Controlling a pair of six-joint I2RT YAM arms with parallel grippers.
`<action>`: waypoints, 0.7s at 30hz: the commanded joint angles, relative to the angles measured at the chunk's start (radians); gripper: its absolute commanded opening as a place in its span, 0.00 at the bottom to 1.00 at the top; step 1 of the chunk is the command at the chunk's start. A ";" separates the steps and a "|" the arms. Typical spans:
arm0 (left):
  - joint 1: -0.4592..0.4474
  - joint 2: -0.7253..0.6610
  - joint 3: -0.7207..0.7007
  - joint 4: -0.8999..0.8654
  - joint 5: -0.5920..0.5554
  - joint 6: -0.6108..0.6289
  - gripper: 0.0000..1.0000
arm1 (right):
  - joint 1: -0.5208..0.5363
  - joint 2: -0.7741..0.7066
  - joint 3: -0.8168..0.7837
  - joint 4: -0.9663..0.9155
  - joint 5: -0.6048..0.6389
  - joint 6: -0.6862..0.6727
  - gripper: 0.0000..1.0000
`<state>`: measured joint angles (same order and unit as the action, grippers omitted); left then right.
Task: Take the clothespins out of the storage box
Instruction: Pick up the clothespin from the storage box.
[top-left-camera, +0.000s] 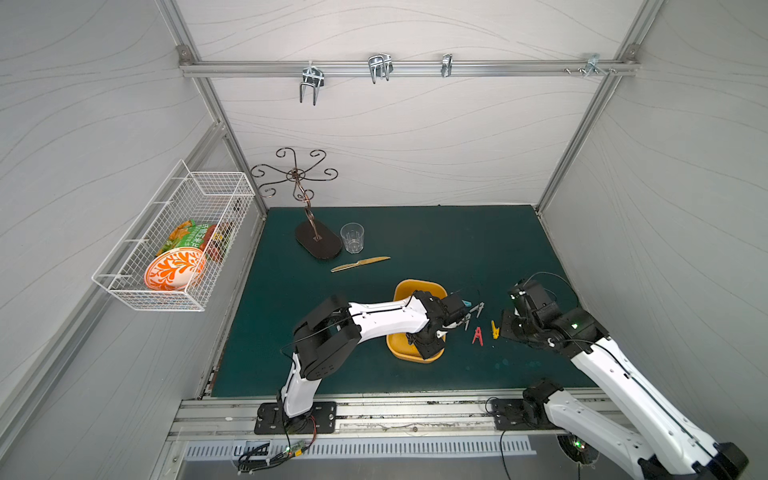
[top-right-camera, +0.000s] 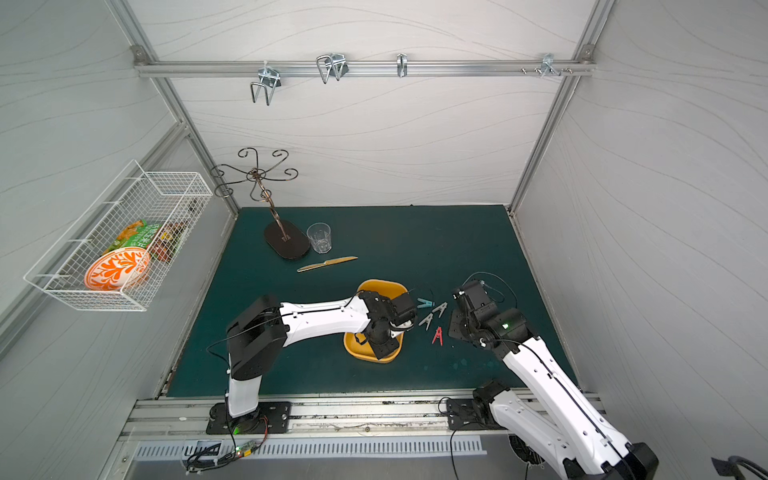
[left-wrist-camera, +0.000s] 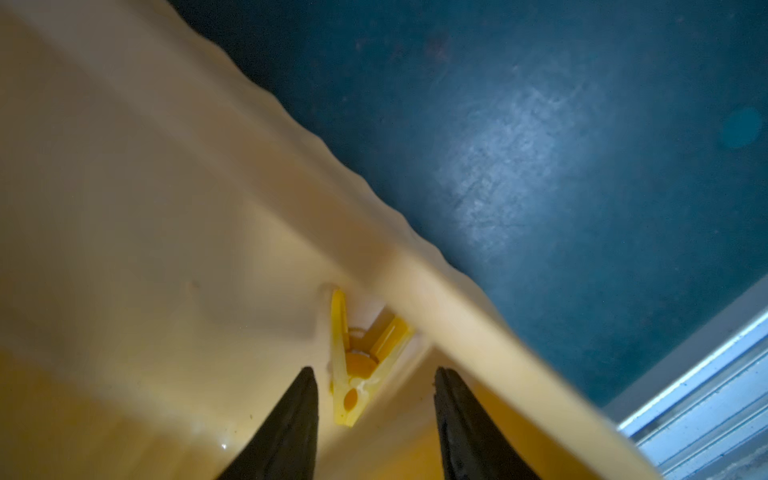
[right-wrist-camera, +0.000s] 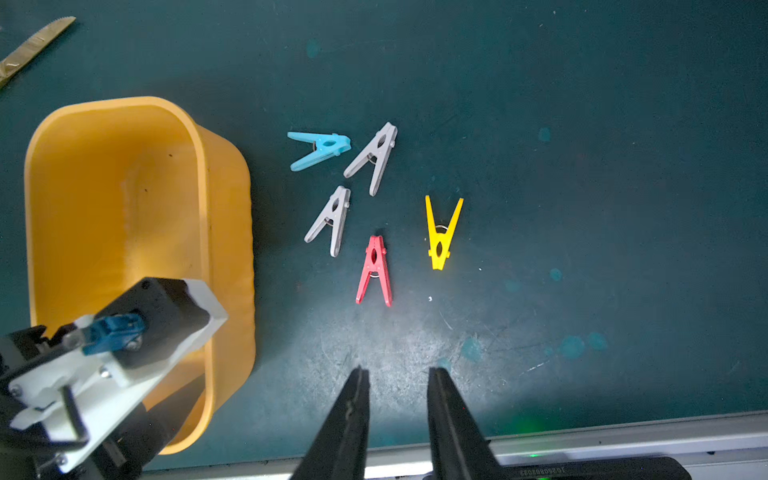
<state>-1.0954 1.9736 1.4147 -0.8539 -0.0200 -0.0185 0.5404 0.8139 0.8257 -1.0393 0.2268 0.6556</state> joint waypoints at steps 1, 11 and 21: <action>-0.007 0.028 -0.004 0.016 -0.012 0.011 0.46 | -0.009 -0.016 -0.010 -0.004 0.001 -0.015 0.28; -0.005 0.034 -0.017 0.032 -0.032 0.008 0.18 | -0.014 -0.052 0.003 -0.033 0.008 -0.015 0.27; 0.031 0.023 0.023 -0.015 -0.029 -0.001 0.00 | -0.013 -0.042 0.035 -0.031 0.011 -0.026 0.26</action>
<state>-1.0874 1.9968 1.4094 -0.8330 -0.0410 -0.0132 0.5323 0.7700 0.8330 -1.0416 0.2276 0.6491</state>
